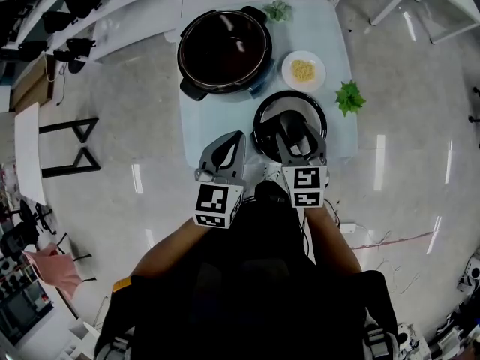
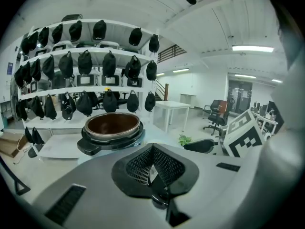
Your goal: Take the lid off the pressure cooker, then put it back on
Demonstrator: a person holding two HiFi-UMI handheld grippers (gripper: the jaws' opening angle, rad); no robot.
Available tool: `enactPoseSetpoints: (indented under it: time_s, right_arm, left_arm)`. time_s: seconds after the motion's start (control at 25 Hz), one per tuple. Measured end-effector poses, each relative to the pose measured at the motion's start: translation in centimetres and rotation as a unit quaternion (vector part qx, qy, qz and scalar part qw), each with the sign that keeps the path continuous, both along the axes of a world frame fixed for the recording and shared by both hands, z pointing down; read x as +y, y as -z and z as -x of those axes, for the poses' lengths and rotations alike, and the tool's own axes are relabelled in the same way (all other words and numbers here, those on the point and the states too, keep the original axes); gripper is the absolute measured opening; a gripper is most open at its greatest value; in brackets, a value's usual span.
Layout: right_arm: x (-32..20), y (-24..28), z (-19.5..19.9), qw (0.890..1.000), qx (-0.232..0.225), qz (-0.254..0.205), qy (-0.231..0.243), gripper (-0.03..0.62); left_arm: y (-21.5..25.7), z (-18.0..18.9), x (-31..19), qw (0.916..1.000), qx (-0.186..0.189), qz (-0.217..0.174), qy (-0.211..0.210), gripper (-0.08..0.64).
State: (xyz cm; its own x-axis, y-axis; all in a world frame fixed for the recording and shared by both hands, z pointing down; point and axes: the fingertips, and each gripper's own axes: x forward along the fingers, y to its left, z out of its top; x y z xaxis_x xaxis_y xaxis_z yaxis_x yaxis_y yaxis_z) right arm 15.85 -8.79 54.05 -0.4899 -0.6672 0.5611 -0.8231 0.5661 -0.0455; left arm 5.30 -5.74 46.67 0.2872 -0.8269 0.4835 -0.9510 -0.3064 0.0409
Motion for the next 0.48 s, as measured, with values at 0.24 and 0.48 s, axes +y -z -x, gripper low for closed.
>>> enactPoseSetpoints:
  time_s: [0.24,0.48]
  right_arm:
    - [2.7,4.4,0.3,0.999,-0.009,-0.025,-0.037,0.149]
    - [7.2,6.9,1.9,0.997,-0.004,-0.033,-0.072,0.04]
  left_arm:
    - [2.6,0.6,1.6,0.9992,0.021,-0.027,-0.019,0.008]
    - [4.1,2.6,5.4,0.9982,0.031,-0.037,-0.035,0.008]
